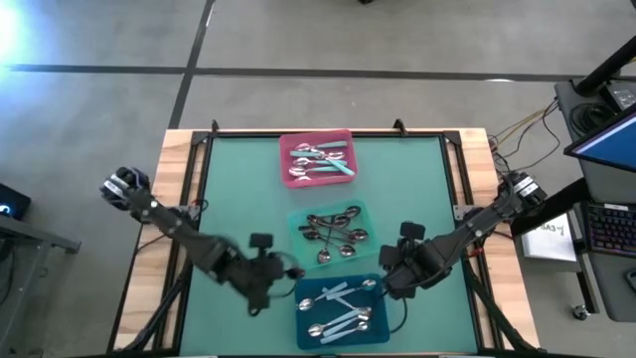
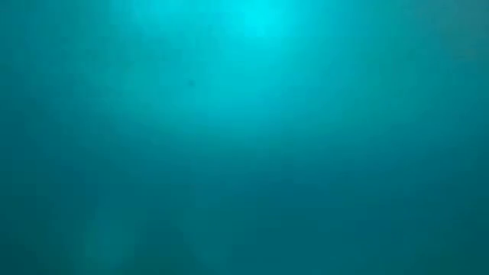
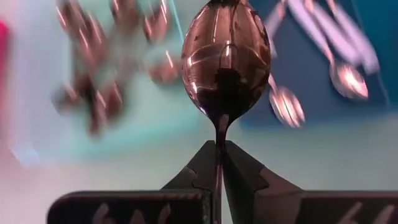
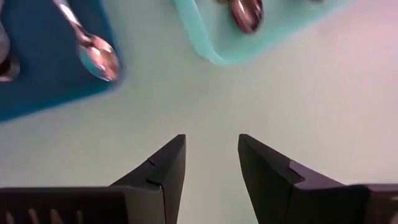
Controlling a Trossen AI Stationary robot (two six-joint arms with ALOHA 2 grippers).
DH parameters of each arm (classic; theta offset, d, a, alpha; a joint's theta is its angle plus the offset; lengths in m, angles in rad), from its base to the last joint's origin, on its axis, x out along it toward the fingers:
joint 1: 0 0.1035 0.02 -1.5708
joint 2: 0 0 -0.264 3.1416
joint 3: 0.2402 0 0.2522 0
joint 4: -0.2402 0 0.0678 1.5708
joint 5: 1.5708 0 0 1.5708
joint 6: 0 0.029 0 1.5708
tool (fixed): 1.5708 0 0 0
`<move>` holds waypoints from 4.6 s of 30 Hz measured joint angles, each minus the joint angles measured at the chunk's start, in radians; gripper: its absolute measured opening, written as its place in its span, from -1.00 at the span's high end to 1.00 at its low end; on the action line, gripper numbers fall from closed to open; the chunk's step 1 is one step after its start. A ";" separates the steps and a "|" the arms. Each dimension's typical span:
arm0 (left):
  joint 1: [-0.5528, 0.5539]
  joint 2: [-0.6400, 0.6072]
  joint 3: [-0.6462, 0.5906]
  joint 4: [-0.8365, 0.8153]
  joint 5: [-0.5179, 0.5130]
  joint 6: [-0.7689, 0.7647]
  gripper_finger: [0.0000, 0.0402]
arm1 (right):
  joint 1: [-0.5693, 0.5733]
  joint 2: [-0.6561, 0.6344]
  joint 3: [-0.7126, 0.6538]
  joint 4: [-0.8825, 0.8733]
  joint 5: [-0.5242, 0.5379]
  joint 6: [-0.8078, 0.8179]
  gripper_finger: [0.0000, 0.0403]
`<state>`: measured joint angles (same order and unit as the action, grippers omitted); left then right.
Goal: Sort silverware by color (type)
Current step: Put the black spoon into the green bin, then return to Home Position
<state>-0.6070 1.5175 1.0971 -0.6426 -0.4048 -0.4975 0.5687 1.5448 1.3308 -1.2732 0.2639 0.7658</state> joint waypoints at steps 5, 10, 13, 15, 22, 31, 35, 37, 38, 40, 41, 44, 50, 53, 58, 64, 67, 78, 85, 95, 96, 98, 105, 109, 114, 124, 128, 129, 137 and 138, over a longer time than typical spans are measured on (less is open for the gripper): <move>0.161 0.022 0.093 0.094 0.001 0.285 0.99 | 0.010 -0.102 -0.157 0.076 0.010 0.093 0.31; 0.300 0.052 0.146 0.208 0.063 0.454 0.99 | 0.039 -0.237 -0.332 0.240 -0.001 0.179 0.31; 0.354 0.078 0.144 0.323 0.107 0.529 0.99 | 0.065 -0.309 -0.418 0.331 -0.002 0.213 0.31; 0.380 0.096 0.132 0.398 0.108 0.554 0.99 | 0.079 -0.345 -0.468 0.377 -0.001 0.219 0.31; 0.443 0.177 0.118 0.512 0.108 0.540 0.89 | 0.097 -0.418 -0.609 0.572 -0.001 0.135 0.31; 0.447 0.207 0.132 0.528 0.107 0.450 0.66 | 0.097 -0.438 -0.677 0.643 0.001 0.071 0.31; 0.423 0.189 0.139 0.540 0.094 0.427 0.62 | 0.097 -0.432 -0.675 0.637 -0.002 0.071 0.31; 0.402 0.174 0.140 0.540 0.080 0.430 0.62 | 0.097 -0.431 -0.669 0.636 -0.003 0.071 0.31; 0.391 0.167 0.140 0.540 0.076 0.439 0.62 | 0.097 -0.431 -0.665 0.637 -0.002 0.071 0.31; 0.372 0.148 0.135 0.536 0.074 0.469 0.62 | 0.097 -0.431 -0.658 0.636 -0.002 0.071 0.31; 0.364 0.138 0.132 0.533 0.074 0.479 0.62 | 0.097 -0.431 -0.654 0.635 -0.003 0.071 0.31; 0.345 0.112 0.124 0.521 0.072 0.486 0.62 | 0.097 -0.431 -0.641 0.640 -0.003 0.071 0.31; 0.310 0.079 0.087 0.500 0.070 0.421 0.62 | 0.071 -0.510 -0.656 0.664 -0.009 0.070 0.31; 0.287 0.072 0.063 0.497 0.070 0.393 0.62 | 0.036 -0.613 -0.684 0.660 -0.009 0.071 0.31; 0.229 0.069 0.056 0.500 -0.003 0.379 0.62 | -0.085 -0.798 -0.728 0.663 -0.009 0.069 0.31; 0.133 0.065 0.054 0.501 -0.192 0.373 0.62 | -0.340 -0.943 -0.796 0.665 -0.009 0.068 0.31; 0.085 0.065 0.054 0.501 -0.305 0.366 0.62 | -0.477 -0.996 -0.832 0.664 -0.009 0.068 0.31; -0.043 0.065 0.054 0.498 -0.625 0.274 0.62 | -0.856 -1.188 -0.919 0.664 -0.009 0.068 0.31; -0.081 0.065 0.054 0.481 -0.739 0.187 0.62 | -1.038 -1.292 -1.005 0.666 -0.008 0.068 0.31; -0.093 0.065 0.054 0.474 -0.739 0.170 0.62 | -1.138 -1.495 -1.147 0.646 -0.009 0.070 0.31; -0.094 0.065 0.054 0.471 -0.739 0.170 0.62 | -1.138 -1.516 -1.150 0.643 -0.011 0.070 0.31; -0.095 0.065 0.054 0.468 -0.739 0.170 0.62 | -1.139 -1.544 -1.149 0.636 -0.018 0.070 0.31; -0.097 0.065 0.054 0.463 -0.740 0.170 0.62 | -1.139 -1.543 -1.141 0.625 -0.032 0.069 0.31; -0.097 0.065 0.054 0.462 -0.740 0.170 0.62 | -1.139 -1.534 -1.143 0.627 -0.034 0.069 0.31; -0.097 0.065 0.054 0.462 -0.739 0.169 0.62 | -1.139 -1.507 -1.141 0.626 -0.034 0.069 0.31; -0.104 0.066 0.054 0.462 -0.738 0.163 0.62 | -1.139 -1.498 -1.141 0.634 0.008 0.114 0.31; -0.105 0.066 0.054 0.454 -0.737 0.163 0.62 | -1.138 -1.498 -1.141 0.740 -0.026 -0.010 0.31; -0.105 0.066 0.054 0.448 -0.738 0.163 0.62 | -1.138 -1.498 -1.141 0.786 -0.049 -0.055 0.31; -0.106 0.066 0.054 0.446 -0.737 0.143 0.62 | -1.138 -1.498 -1.141 1.118 -0.189 -0.312 0.31; -0.106 0.066 0.054 0.446 -0.737 0.140 0.62 | -1.138 -1.498 -1.141 1.135 -0.195 -0.331 0.31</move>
<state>-0.7128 1.5833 1.1511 -0.1963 -1.1419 -0.3575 -0.5697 0.0467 0.1894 -0.1379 0.0693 0.4350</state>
